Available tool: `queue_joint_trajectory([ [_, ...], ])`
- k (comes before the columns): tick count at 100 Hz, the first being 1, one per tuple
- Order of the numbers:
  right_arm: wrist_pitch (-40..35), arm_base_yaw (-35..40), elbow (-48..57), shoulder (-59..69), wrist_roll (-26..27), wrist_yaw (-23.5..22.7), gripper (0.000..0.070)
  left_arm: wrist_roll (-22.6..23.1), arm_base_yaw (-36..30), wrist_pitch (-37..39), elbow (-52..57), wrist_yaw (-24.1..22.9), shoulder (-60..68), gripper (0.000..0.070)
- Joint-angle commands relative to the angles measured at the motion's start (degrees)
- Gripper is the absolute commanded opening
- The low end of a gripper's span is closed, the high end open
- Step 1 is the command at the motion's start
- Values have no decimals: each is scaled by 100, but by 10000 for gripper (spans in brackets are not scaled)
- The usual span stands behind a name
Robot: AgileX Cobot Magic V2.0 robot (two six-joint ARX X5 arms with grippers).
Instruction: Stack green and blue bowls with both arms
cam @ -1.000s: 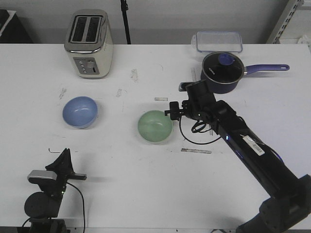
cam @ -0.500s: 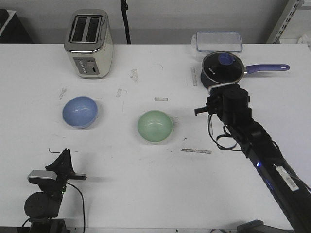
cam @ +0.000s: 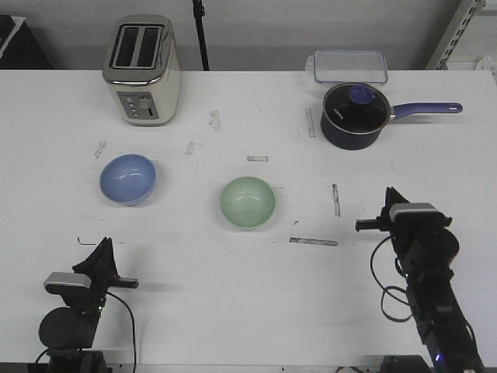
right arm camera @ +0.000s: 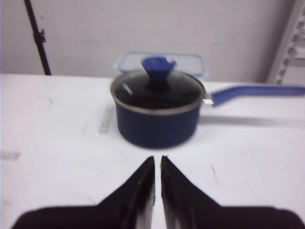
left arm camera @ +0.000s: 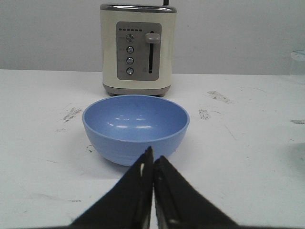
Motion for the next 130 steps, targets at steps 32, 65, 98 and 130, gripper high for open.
queue_joint_trajectory([
  [32,-844,-24,-857,-2535,450,2,15,48,13,72,-125,-13,-7,2],
  [65,-1276,-24,-852,-3779,442,2,15,50,13,72,-125,-13,-7,2],
  [98,-1259,-24,-852,-4002,444,2,15,50,13,72,-125,-13,-7,2],
  [130,-1259,-24,-852,-4002,444,2,15,48,13,81,-125,-13,-7,2],
])
